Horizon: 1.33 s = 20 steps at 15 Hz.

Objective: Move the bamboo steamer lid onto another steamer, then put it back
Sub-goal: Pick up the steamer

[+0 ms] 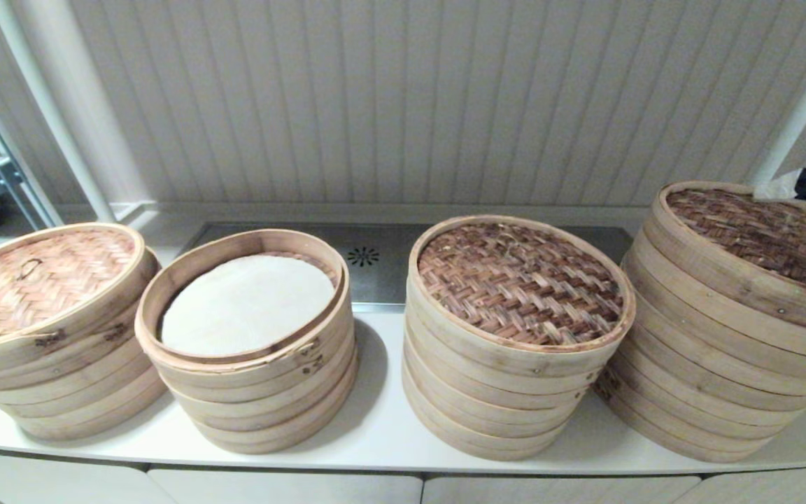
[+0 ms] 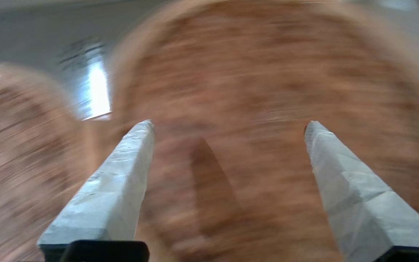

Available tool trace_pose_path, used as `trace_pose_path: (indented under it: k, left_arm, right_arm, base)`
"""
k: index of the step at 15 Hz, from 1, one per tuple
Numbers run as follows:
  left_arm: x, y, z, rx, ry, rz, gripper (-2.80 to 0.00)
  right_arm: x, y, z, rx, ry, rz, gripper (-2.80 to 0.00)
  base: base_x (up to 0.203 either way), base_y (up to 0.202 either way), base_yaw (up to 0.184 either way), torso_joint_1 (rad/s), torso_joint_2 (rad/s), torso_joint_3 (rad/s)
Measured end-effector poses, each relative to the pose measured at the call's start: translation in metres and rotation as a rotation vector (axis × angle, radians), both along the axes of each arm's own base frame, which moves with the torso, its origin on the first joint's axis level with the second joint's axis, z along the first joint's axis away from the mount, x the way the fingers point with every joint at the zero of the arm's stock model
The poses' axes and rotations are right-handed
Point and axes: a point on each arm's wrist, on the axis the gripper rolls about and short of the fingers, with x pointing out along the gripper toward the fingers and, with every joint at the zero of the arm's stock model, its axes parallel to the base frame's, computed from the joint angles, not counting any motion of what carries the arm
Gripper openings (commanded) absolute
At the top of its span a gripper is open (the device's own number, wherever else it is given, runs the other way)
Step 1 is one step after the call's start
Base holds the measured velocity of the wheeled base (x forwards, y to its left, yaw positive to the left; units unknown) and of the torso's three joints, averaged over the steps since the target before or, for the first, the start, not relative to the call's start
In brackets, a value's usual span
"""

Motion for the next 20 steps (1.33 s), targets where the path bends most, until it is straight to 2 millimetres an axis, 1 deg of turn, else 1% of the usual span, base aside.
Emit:
trace_pose_path:
  k: [2,5,6,8,13,16,17,20]
  left_arm:
    - [0.000,0.000,0.000,0.001,0.000,0.000,-2.80]
    - [0.000,0.000,0.000,0.001,0.000,0.000,-2.80]
    - [0.000,0.000,0.000,0.001,0.000,0.000,-2.80]
    - [0.000,0.000,0.000,0.001,-0.001,0.000,-2.80]
    - [0.000,0.000,0.000,0.004,0.000,0.000,-2.80]
    - [0.000,0.000,0.000,0.007,0.003,-0.002,-2.80]
    - [0.000,0.000,0.000,0.014,0.003,-0.005,-2.80]
    - [0.000,0.000,0.000,0.017,0.003,-0.007,-2.80]
  right_arm:
    - [-0.006,0.032,0.002,0.020,0.004,0.131,0.00]
    - [-0.021,0.082,0.002,0.061,0.021,0.348,0.00]
    - [-0.026,0.096,0.000,0.070,0.033,0.411,0.00]
    - [-0.029,0.116,-0.011,0.071,0.080,0.495,0.00]
    - [-0.013,0.147,-0.040,0.047,0.198,0.581,0.00]
    - [0.004,0.166,-0.047,0.045,0.156,0.611,0.00]
    - [0.010,0.169,-0.049,0.047,0.143,0.612,0.00]
    - [0.023,0.178,-0.061,0.038,0.177,0.610,0.00]
  base:
    - [0.000,0.000,0.000,0.000,0.00,0.000]
    - [0.000,0.000,0.000,0.000,0.00,0.000]
    - [0.000,0.000,0.000,0.000,0.00,0.000]
    - [0.000,0.000,0.000,0.000,0.00,0.000]
    - [0.000,0.000,0.000,0.000,0.00,0.000]
    - [0.000,0.000,0.000,0.000,0.00,0.000]
    - [0.000,0.000,0.000,0.000,0.00,0.000]
    - [0.000,0.000,0.000,0.000,0.00,0.000]
